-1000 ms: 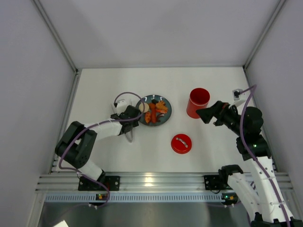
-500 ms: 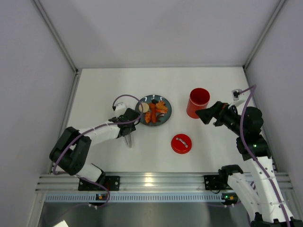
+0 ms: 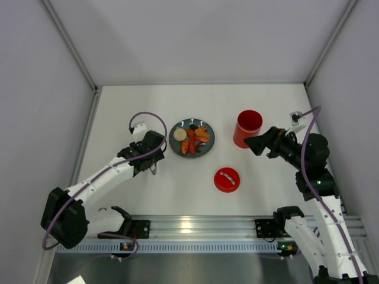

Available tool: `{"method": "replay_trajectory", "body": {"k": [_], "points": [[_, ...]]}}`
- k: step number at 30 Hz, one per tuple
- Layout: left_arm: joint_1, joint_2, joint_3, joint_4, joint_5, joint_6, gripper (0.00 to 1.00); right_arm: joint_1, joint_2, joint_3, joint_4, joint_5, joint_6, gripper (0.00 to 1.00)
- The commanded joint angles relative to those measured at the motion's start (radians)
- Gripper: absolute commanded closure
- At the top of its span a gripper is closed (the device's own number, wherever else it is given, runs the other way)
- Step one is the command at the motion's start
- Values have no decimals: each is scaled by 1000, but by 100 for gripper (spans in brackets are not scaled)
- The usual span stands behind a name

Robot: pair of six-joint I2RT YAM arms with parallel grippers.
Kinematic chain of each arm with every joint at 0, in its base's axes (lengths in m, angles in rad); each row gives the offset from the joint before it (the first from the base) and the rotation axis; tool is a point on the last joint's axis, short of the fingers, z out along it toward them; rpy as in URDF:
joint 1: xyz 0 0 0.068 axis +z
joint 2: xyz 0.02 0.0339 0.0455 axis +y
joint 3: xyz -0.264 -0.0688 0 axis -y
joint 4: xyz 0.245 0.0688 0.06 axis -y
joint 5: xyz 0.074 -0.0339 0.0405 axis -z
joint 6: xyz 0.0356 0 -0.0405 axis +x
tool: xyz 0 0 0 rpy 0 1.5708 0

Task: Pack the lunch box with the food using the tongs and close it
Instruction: Pick up the clamp at the center of the board, then pick up the fake food from the plate.

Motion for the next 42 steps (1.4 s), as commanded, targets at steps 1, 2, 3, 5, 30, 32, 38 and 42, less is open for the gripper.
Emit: {"method": "replay_trajectory", "body": {"k": [1,2,3,5,30,32,38,42], "points": [[-4,-46,33,-61,5,0,40,-10,0,21,31,-21,16,1],[-6,-54,37,-67,8,2,40,-10,-2,21,33,-21,18,1],[-7,-66,47,-72,11,5,40,-10,-2,19,33,-21,19,0],[-15,-74,62,-86,17,11,41,-10,-5,16,33,-21,19,0],[-121,125,346,-140,107,108,36,-8,-28,26,-7,-5,8,0],[-121,136,343,-132,114,109,36,-10,-30,26,-10,-5,4,0],[-126,167,335,-90,138,130,35,-10,-34,26,-23,-4,-5,1],[-130,190,341,-81,144,135,35,-10,-37,27,-29,1,-10,0]]}}
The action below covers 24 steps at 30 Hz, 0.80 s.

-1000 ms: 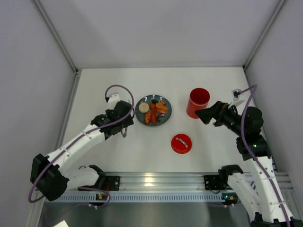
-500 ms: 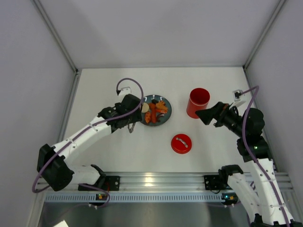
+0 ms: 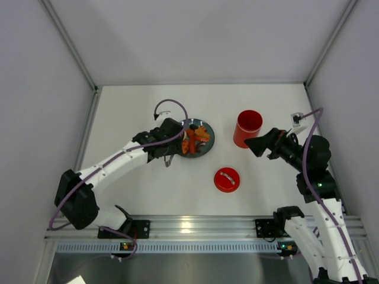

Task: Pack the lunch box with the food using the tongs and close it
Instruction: Pick up the fake food from the plate.

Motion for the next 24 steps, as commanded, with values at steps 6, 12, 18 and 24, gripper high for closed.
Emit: {"method": "replay_trajectory", "body": {"k": [6,12,18,24], "points": [[-9,33,39,59,25,14,35,-8,-17,27,-25,8,-21,0],[-12,51,42,71,31,21,36,-10,-20,27,-25,9,-24,1],[-14,82,54,76,45,25,38,-10,-17,24,-29,14,-27,1],[-20,92,59,78,49,26,45,-10,-15,32,-35,14,-34,0]]}}
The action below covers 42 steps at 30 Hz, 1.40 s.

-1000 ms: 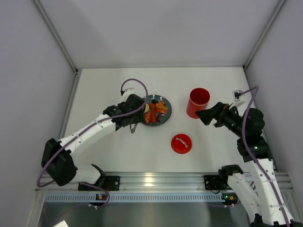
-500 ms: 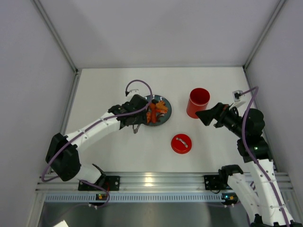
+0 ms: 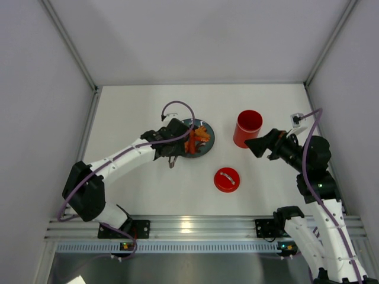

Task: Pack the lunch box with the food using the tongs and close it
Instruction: Pick up the fake food from the plate, then place the fake food in the packing box.

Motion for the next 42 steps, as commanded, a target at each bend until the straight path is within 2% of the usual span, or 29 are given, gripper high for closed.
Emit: {"method": "replay_trajectory", "body": {"k": [1,7,11,19,21,27,32,36,42], "points": [[-7,0,46,46,3,7,48,-10,-8,32,-22,6,-16,0],[-12,-14,82,25,-5,12,64,-8,-5,44,-25,6,-22,1],[-14,-34,129,-27,-33,21,69,-10,0,53,-29,6,-24,0],[-18,-66,201,-78,-48,44,70,-10,6,76,-38,6,-27,1],[-50,-57,244,-89,-37,54,70,-10,6,84,-52,19,-30,0],[-185,41,417,-107,-57,71,69,-10,-14,130,-146,130,-45,0],[-244,159,610,-109,-42,99,68,-10,-43,196,-247,256,-74,1],[-270,214,674,-72,-13,107,68,-10,-68,245,-333,331,-105,1],[-282,277,721,-22,33,107,67,-10,-89,286,-407,367,-124,1]]}}
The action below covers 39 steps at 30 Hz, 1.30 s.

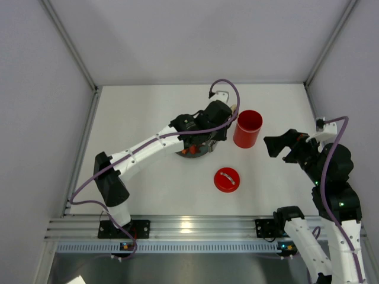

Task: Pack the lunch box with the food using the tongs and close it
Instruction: Place the fake food in the packing box.

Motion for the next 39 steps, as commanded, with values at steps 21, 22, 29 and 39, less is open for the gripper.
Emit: {"method": "replay_trajectory", "body": {"k": [21,22,29,39], "points": [[-47,110,144,71,39,21,49,-10,-41,55,-138,45,-39,0],[-47,112,144,71,38,21,48,-10,-39,55,-138,45,-39,1],[-47,107,145,73,42,25,41,-10,-39,49,-133,42,-37,1],[-52,-44,84,74,-140,35,40,-10,-27,38,-122,39,-47,0]]}}
